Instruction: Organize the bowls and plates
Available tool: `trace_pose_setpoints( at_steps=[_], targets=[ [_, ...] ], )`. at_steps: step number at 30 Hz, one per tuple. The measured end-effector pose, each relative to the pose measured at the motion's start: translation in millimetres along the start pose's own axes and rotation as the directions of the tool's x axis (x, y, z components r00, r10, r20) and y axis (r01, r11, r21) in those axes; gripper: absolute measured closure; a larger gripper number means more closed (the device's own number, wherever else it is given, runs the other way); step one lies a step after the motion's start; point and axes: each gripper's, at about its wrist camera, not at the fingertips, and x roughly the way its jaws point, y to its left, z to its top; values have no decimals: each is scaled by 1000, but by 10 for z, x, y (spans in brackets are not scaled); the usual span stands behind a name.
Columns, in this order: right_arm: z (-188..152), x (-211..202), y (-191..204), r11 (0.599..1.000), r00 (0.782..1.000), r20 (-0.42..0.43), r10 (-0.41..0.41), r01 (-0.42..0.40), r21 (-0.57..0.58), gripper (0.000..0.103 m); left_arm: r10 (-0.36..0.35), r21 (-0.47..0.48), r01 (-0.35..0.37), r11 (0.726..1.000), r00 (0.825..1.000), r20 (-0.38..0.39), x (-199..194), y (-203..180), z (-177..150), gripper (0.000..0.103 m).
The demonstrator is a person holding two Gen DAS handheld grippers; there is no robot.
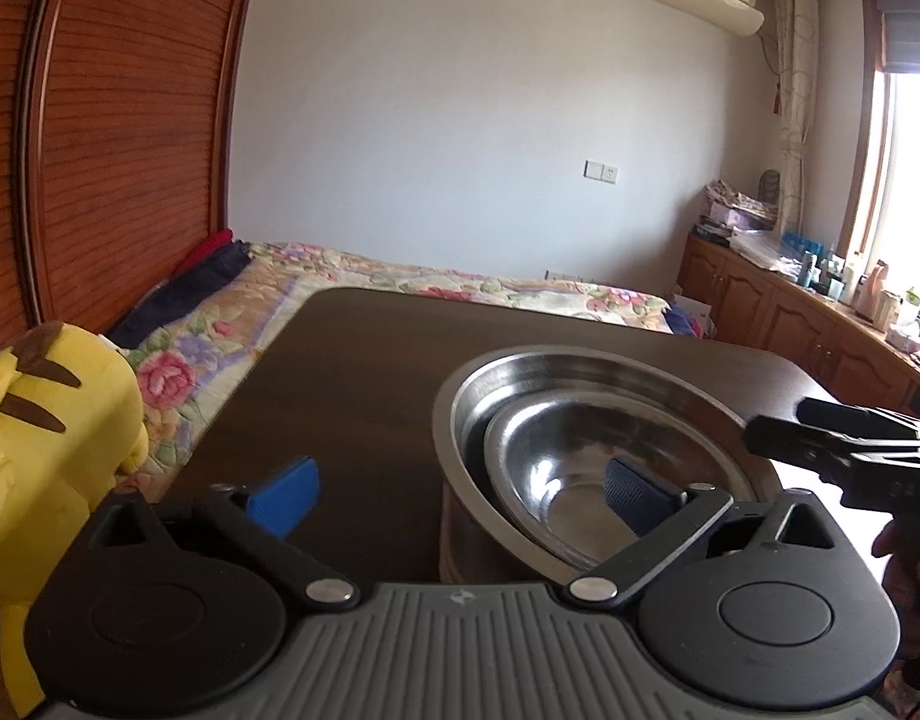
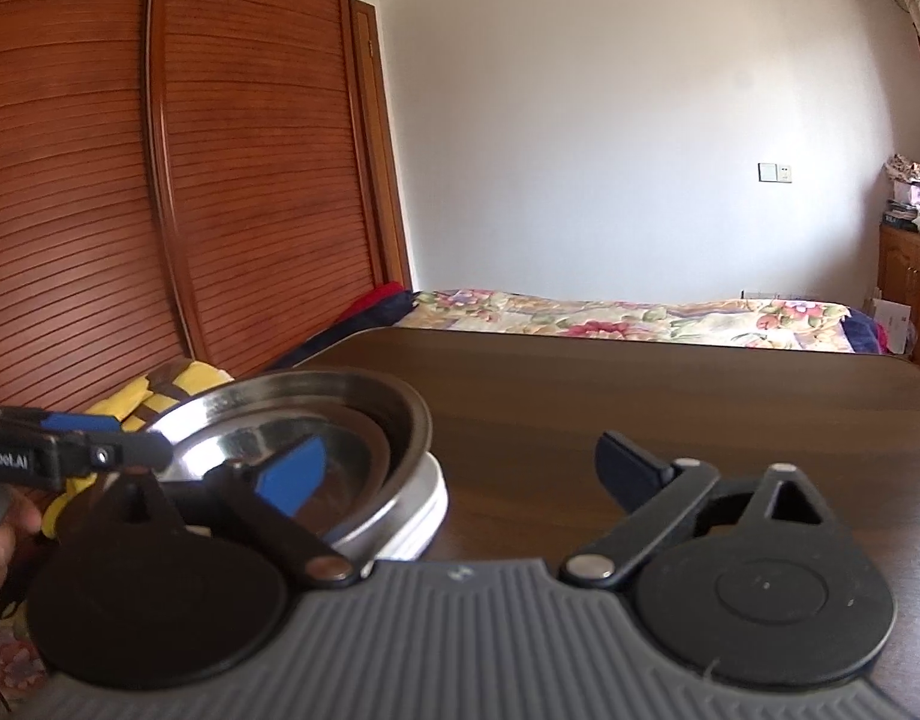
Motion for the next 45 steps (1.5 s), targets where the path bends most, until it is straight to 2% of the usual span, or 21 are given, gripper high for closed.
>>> trace_pose_setpoints(
  at_steps=[13,25,33,41,45],
  targets=[
    [-31,-149,-74,998,998,-22,-61,62,13,0,55,23,-56,998,998,29,-54,-26,59,0],
    [115,-412,-171,994,994,34,-104,103,25,0,100,52,-104,993,993,68,-187,-116,195,0],
    [165,-535,-91,986,985,45,-168,167,22,0,25,94,-33,995,996,87,-288,-370,240,0],
    [139,-634,-50,976,974,54,-218,218,20,0,-8,131,-3,991,996,90,-355,-691,161,0],
    [132,-661,-53,972,970,60,-234,233,24,0,0,134,-12,991,996,94,-379,-760,123,0]
  ],
)
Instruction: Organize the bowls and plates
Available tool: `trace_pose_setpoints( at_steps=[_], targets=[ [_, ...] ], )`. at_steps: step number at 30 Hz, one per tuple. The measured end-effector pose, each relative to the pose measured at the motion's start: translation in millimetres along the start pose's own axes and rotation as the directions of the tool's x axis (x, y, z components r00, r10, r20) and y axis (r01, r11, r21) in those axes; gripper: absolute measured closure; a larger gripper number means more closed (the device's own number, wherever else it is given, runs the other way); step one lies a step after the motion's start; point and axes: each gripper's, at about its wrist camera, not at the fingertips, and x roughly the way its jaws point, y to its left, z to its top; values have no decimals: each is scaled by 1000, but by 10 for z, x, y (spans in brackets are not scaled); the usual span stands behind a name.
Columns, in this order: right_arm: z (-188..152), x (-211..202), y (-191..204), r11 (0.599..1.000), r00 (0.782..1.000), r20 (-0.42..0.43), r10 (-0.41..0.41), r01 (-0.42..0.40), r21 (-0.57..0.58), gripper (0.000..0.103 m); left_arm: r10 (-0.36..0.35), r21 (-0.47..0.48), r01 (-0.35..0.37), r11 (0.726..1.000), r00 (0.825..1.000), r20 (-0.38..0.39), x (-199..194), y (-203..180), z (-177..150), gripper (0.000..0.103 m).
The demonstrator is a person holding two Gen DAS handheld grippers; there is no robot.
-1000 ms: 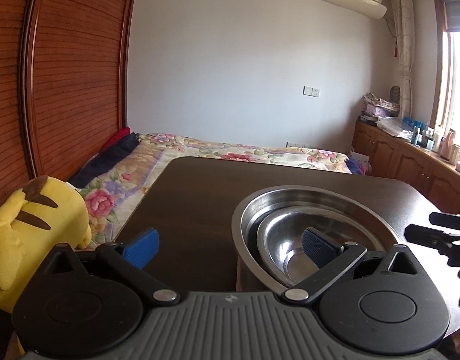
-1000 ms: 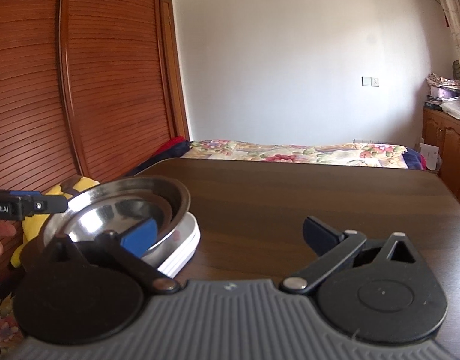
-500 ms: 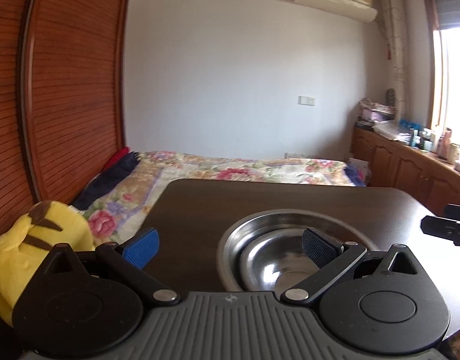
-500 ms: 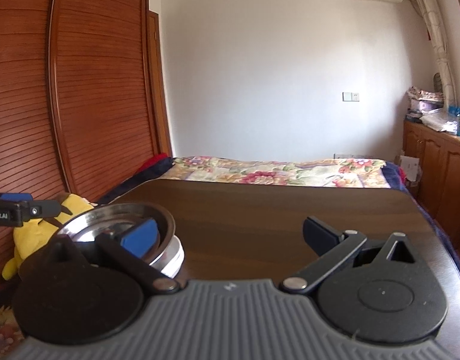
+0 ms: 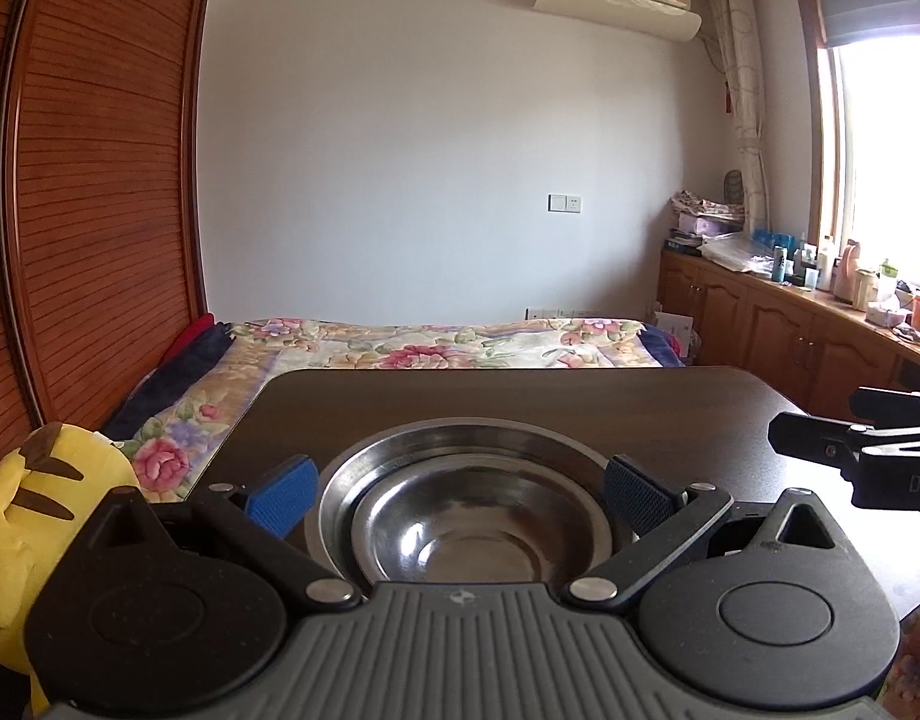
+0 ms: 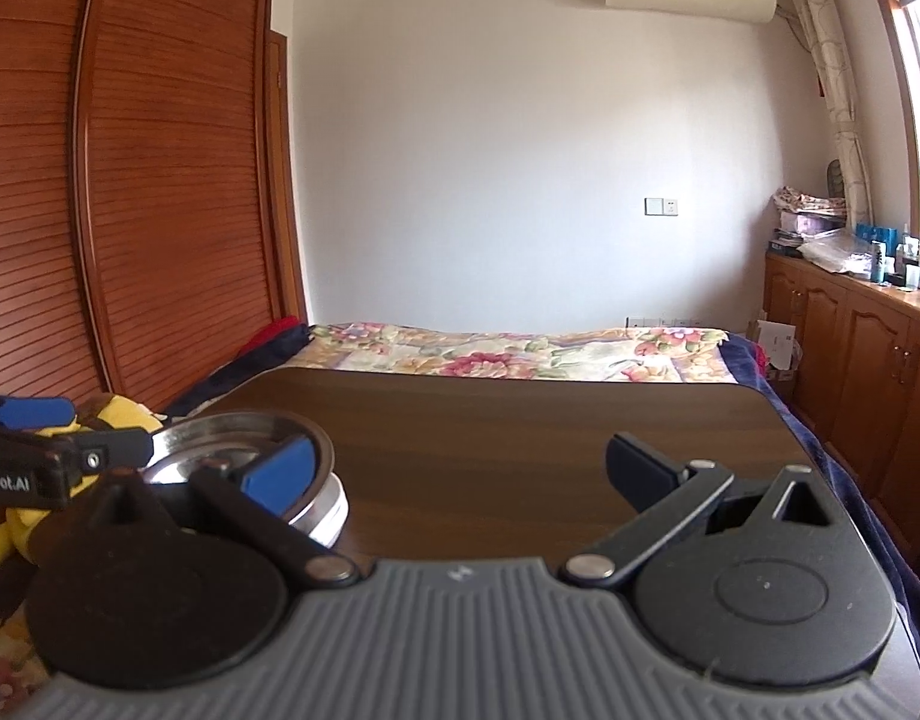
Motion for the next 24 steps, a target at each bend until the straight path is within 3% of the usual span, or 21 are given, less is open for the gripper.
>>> trace_pose_setpoints(
  at_steps=[24],
  targets=[
    [-334,-143,-78,996,996,9,-86,85,39,0,11,44,-10,999,1000,-17,1,-186,-280,0]
  ],
)
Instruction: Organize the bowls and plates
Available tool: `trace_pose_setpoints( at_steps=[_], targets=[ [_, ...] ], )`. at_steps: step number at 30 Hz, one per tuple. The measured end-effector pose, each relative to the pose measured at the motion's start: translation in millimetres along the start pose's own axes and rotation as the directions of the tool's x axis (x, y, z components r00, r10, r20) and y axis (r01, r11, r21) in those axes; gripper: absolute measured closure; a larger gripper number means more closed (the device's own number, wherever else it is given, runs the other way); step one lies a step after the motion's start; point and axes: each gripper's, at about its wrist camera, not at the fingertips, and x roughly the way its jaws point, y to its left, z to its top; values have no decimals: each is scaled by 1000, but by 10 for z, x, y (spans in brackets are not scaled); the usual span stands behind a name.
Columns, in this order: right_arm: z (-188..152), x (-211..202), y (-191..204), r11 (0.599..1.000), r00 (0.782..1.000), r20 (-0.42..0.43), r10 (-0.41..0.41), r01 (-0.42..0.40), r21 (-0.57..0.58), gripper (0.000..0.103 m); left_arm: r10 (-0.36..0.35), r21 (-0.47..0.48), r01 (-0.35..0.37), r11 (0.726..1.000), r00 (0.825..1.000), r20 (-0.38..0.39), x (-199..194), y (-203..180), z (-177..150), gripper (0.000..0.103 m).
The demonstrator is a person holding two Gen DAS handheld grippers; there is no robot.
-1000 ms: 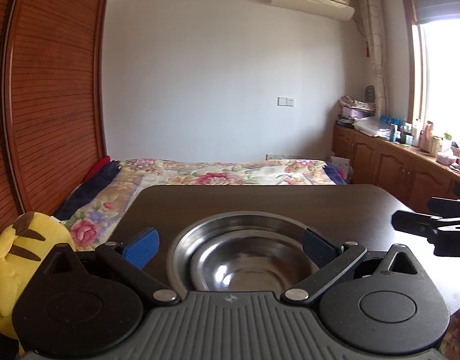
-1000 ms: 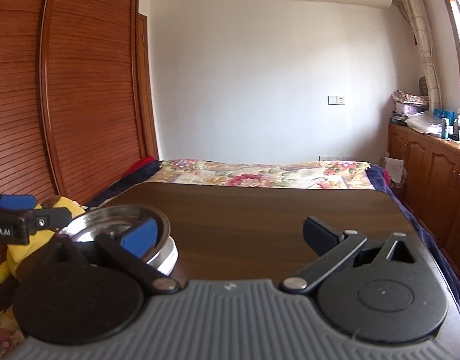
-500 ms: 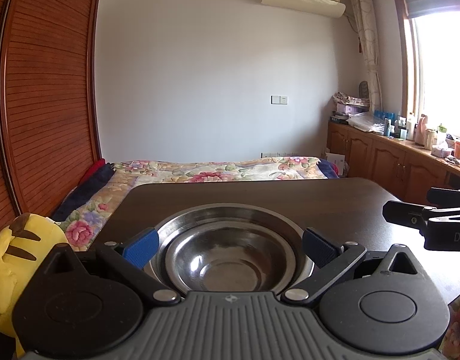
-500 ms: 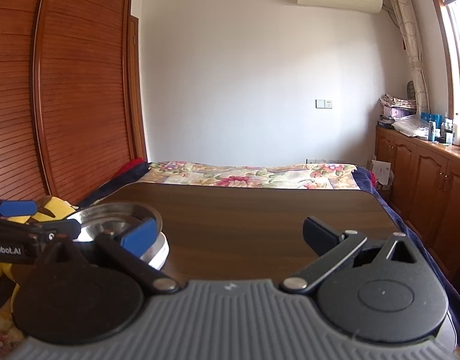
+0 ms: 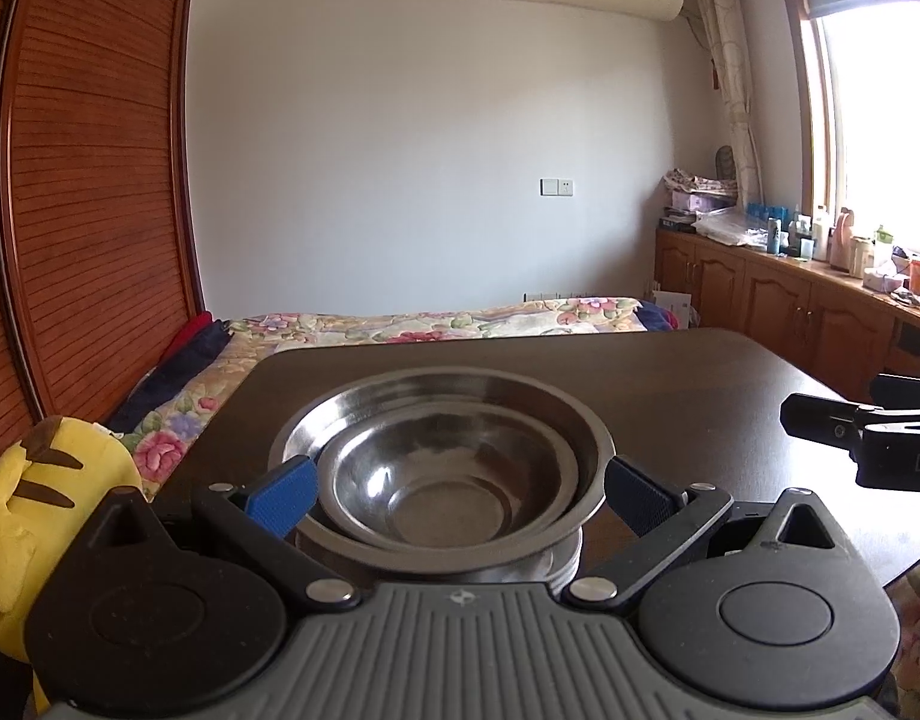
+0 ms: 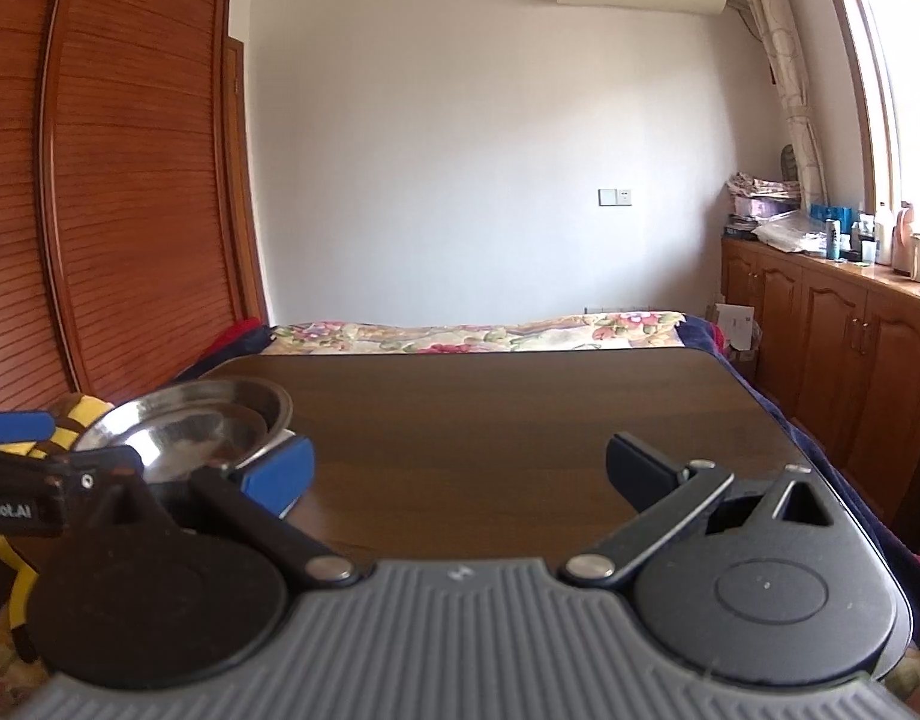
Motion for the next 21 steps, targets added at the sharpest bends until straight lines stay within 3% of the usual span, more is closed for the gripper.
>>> trace_pose_setpoints(
  at_steps=[21],
  targets=[
    [-67,9,-29,1000,1000,3,-17,17,-14,0,15,-19,-15,1000,1000,-18,56,63,-103,0]
  ],
)
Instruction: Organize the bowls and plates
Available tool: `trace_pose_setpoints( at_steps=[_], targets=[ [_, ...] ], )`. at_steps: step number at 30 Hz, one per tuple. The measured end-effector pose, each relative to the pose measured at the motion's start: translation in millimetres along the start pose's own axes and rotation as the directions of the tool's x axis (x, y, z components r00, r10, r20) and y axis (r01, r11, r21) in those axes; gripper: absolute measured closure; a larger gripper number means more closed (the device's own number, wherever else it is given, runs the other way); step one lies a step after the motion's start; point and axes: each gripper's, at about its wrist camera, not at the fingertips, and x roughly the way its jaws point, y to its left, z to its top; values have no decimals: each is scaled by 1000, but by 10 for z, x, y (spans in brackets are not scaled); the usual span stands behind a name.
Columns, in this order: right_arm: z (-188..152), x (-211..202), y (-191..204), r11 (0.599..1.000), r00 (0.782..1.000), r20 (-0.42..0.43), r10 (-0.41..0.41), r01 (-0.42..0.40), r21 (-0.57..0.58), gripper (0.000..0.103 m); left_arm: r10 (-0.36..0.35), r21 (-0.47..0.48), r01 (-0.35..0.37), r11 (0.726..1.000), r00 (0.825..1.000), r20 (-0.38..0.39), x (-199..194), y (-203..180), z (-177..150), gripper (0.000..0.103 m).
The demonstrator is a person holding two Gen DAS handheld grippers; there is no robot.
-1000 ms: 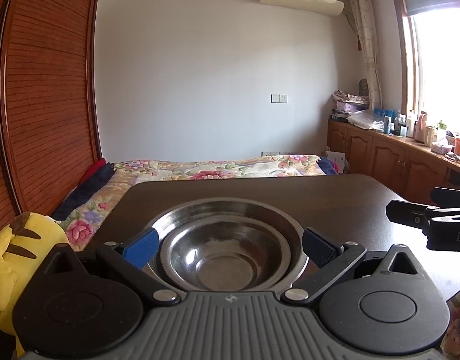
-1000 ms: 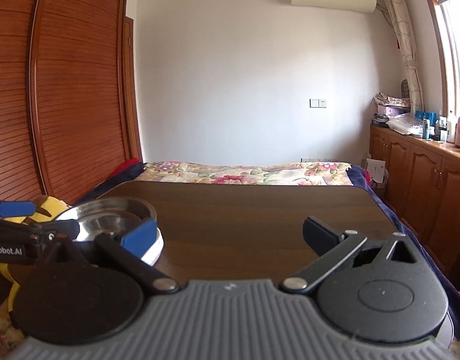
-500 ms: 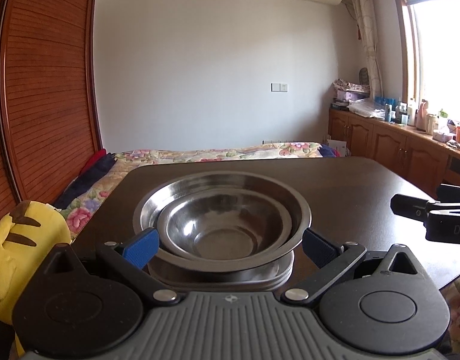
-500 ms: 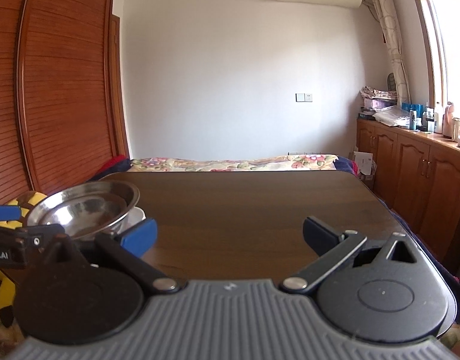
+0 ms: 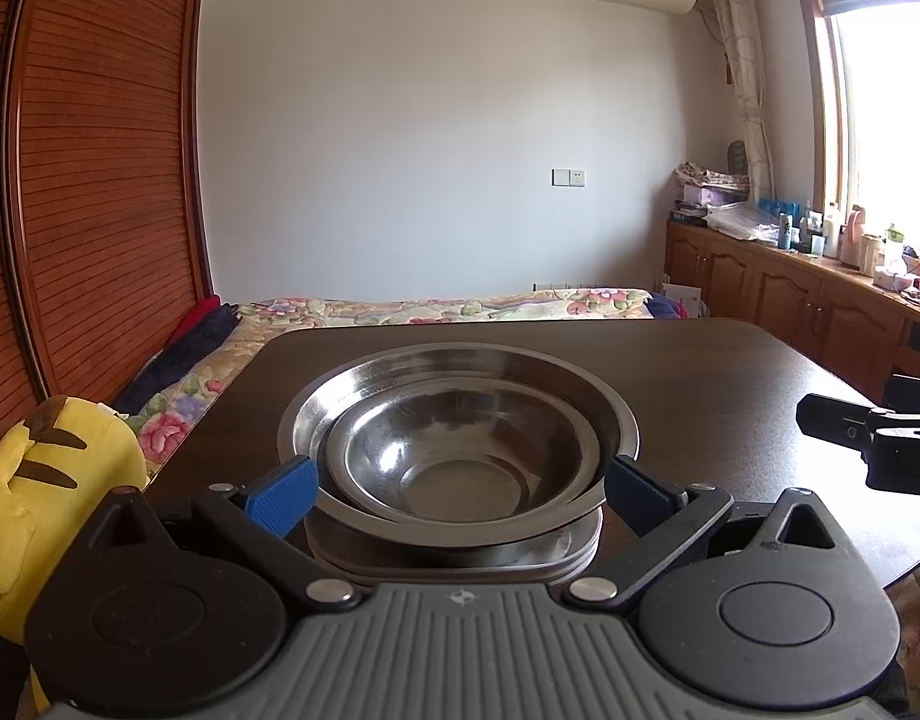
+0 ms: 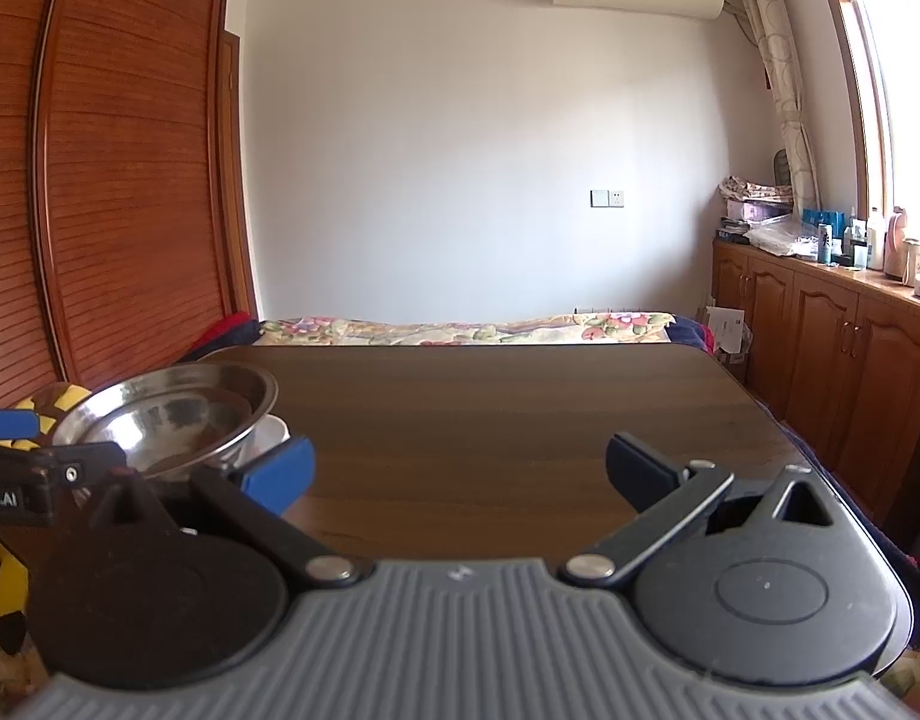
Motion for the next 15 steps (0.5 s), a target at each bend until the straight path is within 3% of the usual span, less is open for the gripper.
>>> trace_pose_setpoints(
  at_steps=[15],
  targets=[
    [-2,-1,-11,1000,1000,6,-3,3,3,0,3,1,-3,1000,1000,4,5,17,2,0]
  ],
)
